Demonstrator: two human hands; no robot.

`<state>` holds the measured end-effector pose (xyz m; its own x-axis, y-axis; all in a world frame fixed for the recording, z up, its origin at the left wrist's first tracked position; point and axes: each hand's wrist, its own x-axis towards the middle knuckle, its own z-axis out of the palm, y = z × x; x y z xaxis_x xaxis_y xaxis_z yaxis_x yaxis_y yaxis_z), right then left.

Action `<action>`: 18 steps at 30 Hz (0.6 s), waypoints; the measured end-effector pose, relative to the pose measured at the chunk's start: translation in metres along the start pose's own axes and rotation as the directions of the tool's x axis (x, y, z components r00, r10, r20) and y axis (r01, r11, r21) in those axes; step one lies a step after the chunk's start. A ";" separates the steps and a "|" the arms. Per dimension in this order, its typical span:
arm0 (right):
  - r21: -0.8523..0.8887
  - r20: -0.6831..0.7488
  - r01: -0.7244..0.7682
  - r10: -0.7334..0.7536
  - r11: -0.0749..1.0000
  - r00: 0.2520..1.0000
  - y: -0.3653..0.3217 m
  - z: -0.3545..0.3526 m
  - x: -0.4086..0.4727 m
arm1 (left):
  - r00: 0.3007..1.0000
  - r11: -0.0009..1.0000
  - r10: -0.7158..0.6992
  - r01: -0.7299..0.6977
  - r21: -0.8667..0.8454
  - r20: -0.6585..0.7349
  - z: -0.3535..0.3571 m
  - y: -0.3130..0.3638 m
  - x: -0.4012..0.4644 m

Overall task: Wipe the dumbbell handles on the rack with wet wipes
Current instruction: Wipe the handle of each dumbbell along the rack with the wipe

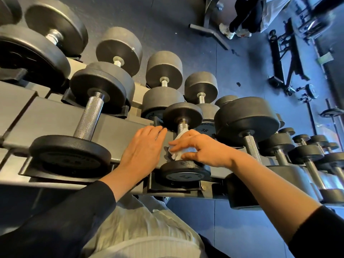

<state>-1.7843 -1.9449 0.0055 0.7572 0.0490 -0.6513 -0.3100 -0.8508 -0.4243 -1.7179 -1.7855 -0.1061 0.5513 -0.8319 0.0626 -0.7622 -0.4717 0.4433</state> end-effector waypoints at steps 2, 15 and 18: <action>-0.028 0.011 -0.013 0.014 1.000 1.000 0.000 -0.003 -0.002 | 1.000 1.000 0.003 -0.003 -0.026 -0.022 0.001 0.000 -0.002; -0.119 -0.423 -0.060 0.004 0.991 0.906 -0.015 0.001 0.014 | 0.996 0.992 -0.008 -0.003 -0.123 -0.089 0.005 -0.001 -0.006; -0.244 -0.385 -0.126 0.023 0.962 0.923 -0.008 0.004 0.025 | 0.993 0.993 -0.019 0.005 -0.121 -0.114 0.003 0.000 -0.007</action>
<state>-1.7652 -1.9348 -0.0094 0.9128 -0.1755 -0.3688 -0.2527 -0.9521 -0.1724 -1.7228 -1.7802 -0.1096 0.6004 -0.7843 0.1560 -0.7132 -0.4369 0.5482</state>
